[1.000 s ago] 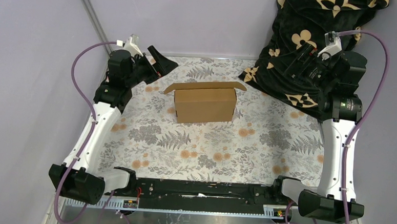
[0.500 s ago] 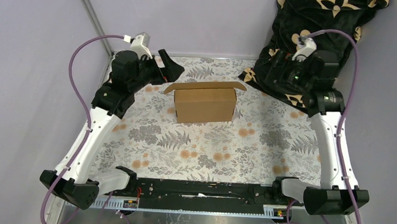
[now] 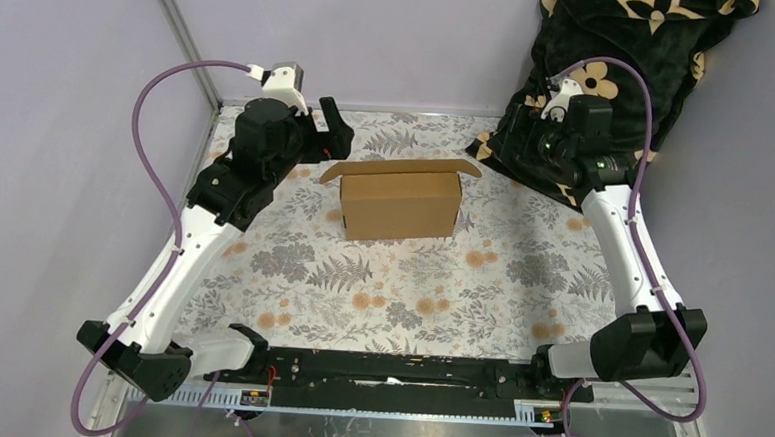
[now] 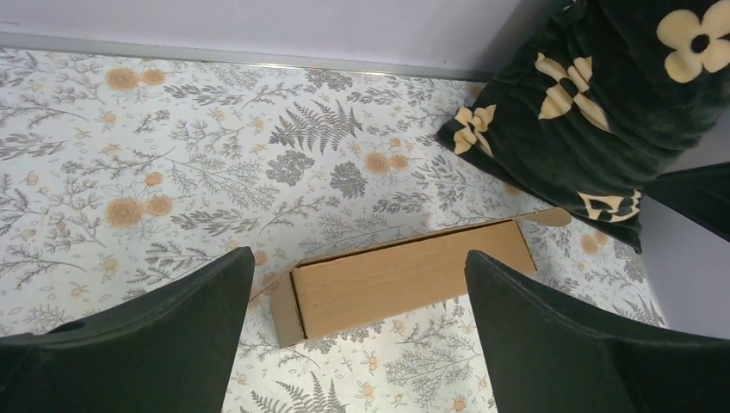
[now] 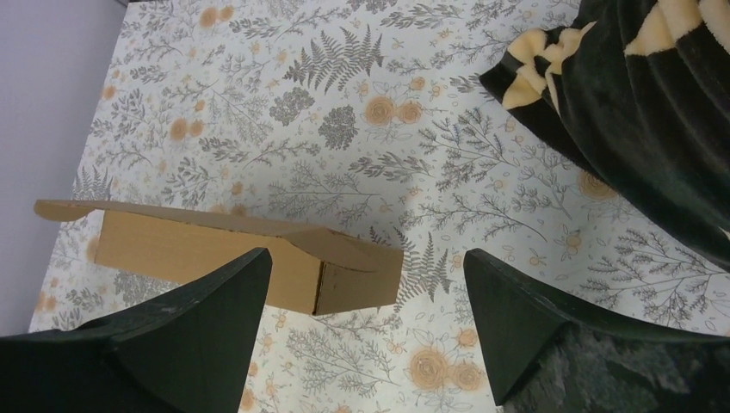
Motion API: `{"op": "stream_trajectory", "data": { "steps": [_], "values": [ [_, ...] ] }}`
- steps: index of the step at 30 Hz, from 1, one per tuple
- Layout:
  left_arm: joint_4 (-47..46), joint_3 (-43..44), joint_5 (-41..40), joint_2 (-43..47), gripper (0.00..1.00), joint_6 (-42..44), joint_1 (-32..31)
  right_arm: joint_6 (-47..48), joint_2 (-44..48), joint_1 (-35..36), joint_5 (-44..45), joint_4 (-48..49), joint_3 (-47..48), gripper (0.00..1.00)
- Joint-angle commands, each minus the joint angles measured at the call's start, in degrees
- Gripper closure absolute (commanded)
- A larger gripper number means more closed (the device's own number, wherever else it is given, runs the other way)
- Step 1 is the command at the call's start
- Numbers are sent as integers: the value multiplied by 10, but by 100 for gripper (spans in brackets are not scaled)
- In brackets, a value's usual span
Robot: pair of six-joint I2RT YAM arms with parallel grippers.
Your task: Fold the paper box
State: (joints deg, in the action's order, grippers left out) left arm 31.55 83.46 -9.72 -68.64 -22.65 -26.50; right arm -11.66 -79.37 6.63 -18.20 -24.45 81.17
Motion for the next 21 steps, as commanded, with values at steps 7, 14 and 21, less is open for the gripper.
{"op": "stream_trajectory", "data": {
  "steps": [7, 14, 21],
  "values": [
    [-99, -37, 78, -33, 2, -8, 55, 53, -32, 25, -48, 38, 27, 28],
    [-95, -70, 65, -4, 35, 9, 56, 114, 7, 47, -42, 49, -12, 43],
    [-107, -107, 55, 29, 43, 32, 62, 170, 6, 80, -28, 37, -17, 52]
  ]
}}
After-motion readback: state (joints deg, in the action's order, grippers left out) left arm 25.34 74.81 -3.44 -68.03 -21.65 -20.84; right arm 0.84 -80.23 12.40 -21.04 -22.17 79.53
